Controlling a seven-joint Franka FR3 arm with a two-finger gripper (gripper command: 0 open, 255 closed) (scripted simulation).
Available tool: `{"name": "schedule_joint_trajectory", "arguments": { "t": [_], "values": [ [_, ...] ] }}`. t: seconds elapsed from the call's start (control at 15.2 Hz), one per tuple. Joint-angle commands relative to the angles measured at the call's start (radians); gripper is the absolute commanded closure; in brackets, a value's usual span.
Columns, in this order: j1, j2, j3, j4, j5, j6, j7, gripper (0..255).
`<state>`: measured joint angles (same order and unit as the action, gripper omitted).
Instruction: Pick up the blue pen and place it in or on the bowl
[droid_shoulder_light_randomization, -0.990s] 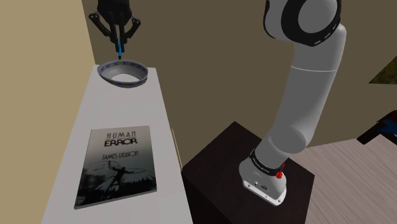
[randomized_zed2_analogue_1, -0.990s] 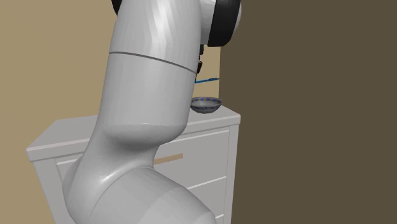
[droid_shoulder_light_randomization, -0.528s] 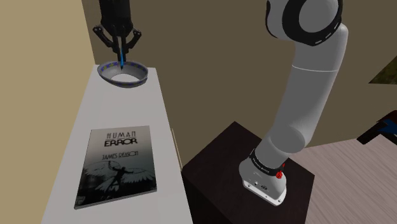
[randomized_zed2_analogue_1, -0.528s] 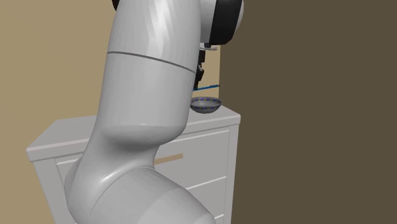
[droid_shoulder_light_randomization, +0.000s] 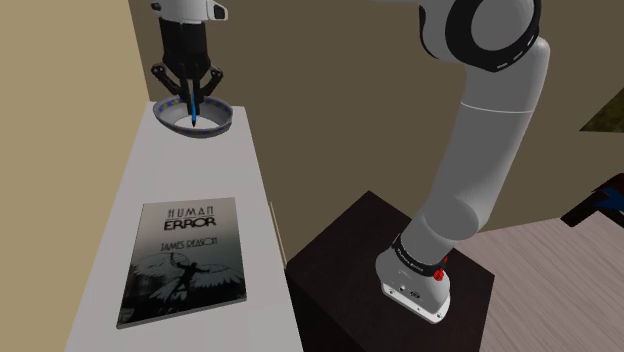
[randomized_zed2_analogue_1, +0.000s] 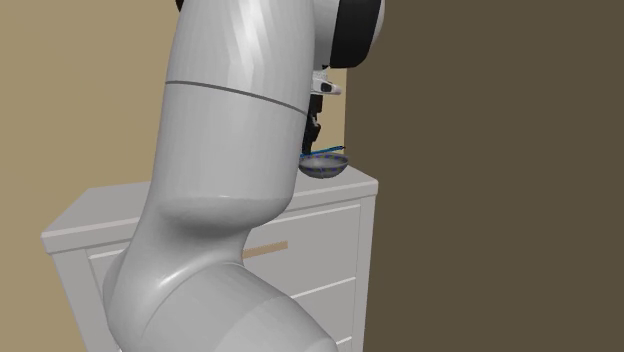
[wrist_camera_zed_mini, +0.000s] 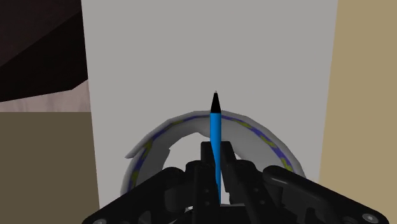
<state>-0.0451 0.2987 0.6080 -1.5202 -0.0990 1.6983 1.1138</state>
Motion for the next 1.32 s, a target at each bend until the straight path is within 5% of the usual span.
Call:
{"name": "schedule_joint_trajectory", "arguments": {
  "t": [0.0,0.53,0.59,0.92,1.25],
  "values": [
    [-0.001,0.002,-0.001,-0.026,-0.001,0.028,0.001,255],
    [-0.001,0.002,-0.001,-0.026,-0.001,0.028,0.001,255],
    [-0.001,0.002,-0.001,-0.026,-0.001,0.028,0.001,0],
    [-0.001,0.002,-0.001,-0.026,-0.001,0.028,0.001,0],
    [0.018,0.025,0.001,0.132,-0.012,-0.109,0.005,0]
  ]
}}
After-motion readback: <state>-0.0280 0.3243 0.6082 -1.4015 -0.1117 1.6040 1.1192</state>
